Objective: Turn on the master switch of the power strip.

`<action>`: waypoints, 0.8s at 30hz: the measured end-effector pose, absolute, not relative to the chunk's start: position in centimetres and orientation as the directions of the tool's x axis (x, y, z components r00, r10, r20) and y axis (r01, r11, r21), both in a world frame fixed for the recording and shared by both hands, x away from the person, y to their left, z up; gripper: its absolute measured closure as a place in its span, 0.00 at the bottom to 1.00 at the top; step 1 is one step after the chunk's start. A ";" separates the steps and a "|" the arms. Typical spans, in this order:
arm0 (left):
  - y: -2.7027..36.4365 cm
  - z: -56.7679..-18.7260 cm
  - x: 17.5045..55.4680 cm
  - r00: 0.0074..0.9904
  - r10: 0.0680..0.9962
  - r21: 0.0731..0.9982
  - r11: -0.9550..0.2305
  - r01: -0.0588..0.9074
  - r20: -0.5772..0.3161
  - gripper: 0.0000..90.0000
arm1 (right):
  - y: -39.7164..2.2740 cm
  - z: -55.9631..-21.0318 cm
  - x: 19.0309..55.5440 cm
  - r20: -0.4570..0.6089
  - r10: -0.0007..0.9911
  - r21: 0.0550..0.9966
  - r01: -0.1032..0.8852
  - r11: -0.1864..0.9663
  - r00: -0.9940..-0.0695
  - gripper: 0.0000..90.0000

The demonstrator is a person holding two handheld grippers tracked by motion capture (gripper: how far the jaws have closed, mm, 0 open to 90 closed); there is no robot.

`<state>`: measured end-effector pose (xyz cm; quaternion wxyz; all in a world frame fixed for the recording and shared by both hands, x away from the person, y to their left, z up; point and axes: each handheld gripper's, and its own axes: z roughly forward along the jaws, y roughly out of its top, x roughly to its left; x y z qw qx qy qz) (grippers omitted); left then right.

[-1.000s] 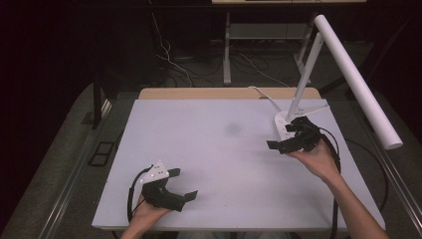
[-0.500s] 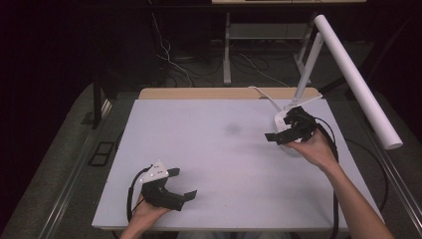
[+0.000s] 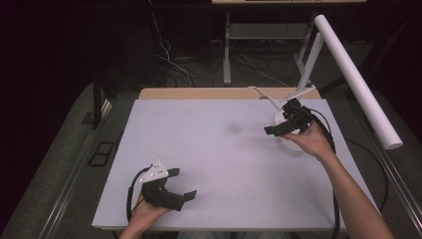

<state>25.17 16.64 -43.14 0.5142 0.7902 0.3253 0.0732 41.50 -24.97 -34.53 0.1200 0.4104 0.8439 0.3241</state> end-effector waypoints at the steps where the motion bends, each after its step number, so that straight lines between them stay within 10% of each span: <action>1: 16.7 -43.1 25.2 0.777 0.591 0.861 -0.258 0.438 -0.218 0.00 | -24.9 -34.6 41.9 0.056 0.775 0.640 0.618 0.456 -0.630 0.00; 24: 17.0 -43.1 25.2 0.776 0.590 0.861 -0.256 0.440 -0.222 0.00 | -23.5 -34.2 45.8 -0.071 0.800 0.541 0.651 0.533 -0.596 0.35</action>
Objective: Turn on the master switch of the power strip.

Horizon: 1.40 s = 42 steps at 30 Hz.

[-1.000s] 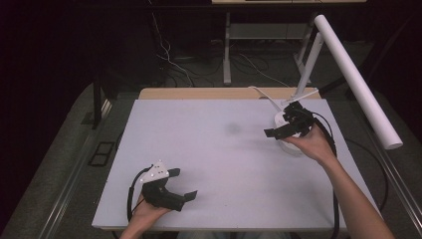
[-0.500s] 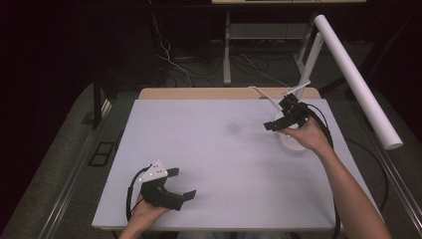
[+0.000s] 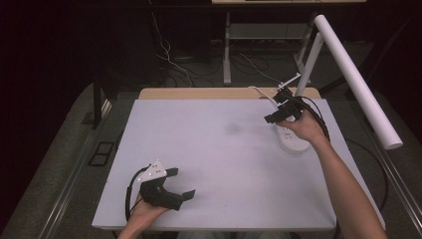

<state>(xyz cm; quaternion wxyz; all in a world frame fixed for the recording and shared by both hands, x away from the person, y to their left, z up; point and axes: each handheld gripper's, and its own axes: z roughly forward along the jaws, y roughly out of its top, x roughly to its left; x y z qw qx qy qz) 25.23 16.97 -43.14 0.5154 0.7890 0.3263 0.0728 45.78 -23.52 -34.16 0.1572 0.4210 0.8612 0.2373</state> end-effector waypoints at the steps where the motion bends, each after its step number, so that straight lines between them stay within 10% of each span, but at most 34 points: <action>1: 17.0 -43.1 25.3 0.780 0.587 0.861 -0.261 0.437 -0.217 0.00 | -23.5 -34.2 45.9 -0.072 0.805 0.540 0.656 0.528 -0.589 0.37; 23: 16.9 -43.1 25.3 0.780 0.585 0.860 -0.260 0.439 -0.221 0.00 | -22.5 -36.2 48.1 -0.233 0.812 0.447 0.682 0.578 -0.536 0.98; 42: 16.7 -43.1 25.2 0.787 0.578 0.861 -0.267 0.434 -0.217 0.00 | -22.9 -38.4 49.3 -0.299 0.797 0.372 0.705 0.604 -0.525 0.99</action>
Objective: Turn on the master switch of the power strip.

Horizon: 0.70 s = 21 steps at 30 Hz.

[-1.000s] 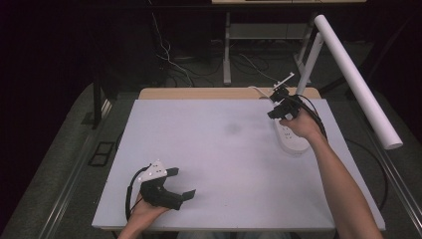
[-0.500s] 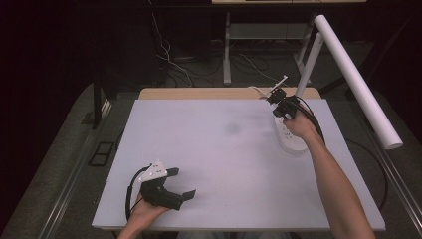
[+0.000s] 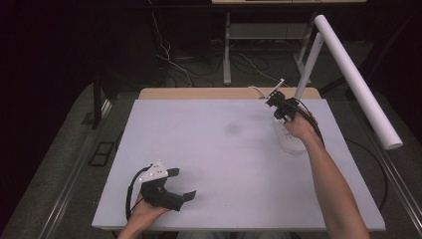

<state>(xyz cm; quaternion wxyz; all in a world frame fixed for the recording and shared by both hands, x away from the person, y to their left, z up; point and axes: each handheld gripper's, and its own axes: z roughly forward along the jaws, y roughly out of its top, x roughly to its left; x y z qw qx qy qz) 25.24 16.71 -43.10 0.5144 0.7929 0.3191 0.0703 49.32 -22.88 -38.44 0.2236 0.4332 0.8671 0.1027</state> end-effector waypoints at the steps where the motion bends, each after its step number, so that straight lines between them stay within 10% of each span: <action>1: 16.7 -43.1 25.2 0.787 0.578 0.860 -0.268 0.434 -0.217 0.00 | -22.9 -38.6 49.4 -0.300 0.798 0.366 0.709 0.603 -0.523 0.99; 21: 16.8 -43.2 25.2 0.793 0.572 0.856 -0.283 0.432 -0.211 0.00 | -24.0 -40.0 50.0 -0.254 0.847 0.381 0.757 0.531 -0.466 0.99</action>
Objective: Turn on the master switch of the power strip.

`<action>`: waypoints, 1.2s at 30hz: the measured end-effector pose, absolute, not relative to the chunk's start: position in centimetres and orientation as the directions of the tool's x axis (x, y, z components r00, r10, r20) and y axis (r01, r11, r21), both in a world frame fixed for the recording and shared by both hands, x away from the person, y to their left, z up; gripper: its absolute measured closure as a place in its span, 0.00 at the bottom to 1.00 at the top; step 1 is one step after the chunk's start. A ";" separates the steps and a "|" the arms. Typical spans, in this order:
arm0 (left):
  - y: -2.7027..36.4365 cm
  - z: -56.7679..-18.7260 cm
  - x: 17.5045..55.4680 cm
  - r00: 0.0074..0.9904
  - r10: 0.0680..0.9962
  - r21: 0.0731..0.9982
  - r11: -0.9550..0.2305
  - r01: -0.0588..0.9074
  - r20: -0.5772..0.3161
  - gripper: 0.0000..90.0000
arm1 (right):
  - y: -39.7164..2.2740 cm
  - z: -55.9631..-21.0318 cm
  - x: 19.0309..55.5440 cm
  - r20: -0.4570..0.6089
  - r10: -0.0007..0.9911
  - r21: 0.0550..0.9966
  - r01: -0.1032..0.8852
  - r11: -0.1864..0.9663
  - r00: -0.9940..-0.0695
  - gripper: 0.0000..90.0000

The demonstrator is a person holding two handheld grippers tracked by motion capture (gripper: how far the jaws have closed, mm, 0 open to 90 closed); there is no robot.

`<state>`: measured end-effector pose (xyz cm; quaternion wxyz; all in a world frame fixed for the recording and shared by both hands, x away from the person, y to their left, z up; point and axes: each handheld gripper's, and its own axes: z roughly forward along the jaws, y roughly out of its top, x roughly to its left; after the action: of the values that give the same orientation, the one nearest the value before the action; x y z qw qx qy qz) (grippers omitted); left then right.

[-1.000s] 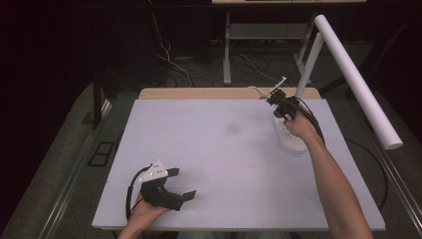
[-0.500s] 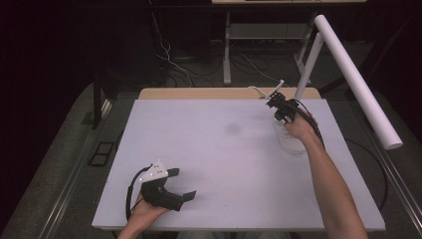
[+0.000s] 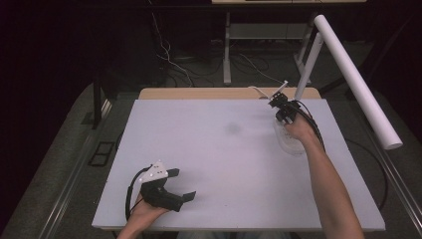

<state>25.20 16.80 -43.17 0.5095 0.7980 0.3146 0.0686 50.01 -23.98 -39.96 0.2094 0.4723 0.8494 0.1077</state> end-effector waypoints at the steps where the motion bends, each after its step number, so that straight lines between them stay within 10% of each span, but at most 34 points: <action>1: 16.8 -43.2 25.2 0.793 0.571 0.855 -0.285 0.433 -0.211 0.00 | -24.0 -39.9 50.0 -0.247 0.850 0.380 0.761 0.526 -0.465 0.99; 36: 17.2 -43.0 25.1 0.795 0.573 0.858 -0.288 0.424 -0.200 0.00 | -24.4 -40.4 49.2 -0.227 0.869 0.425 0.759 0.494 -0.439 0.99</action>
<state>25.12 17.25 -42.97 0.5085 0.7992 0.3120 0.0731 49.16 -24.35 -40.41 0.2112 0.4856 0.8381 0.1312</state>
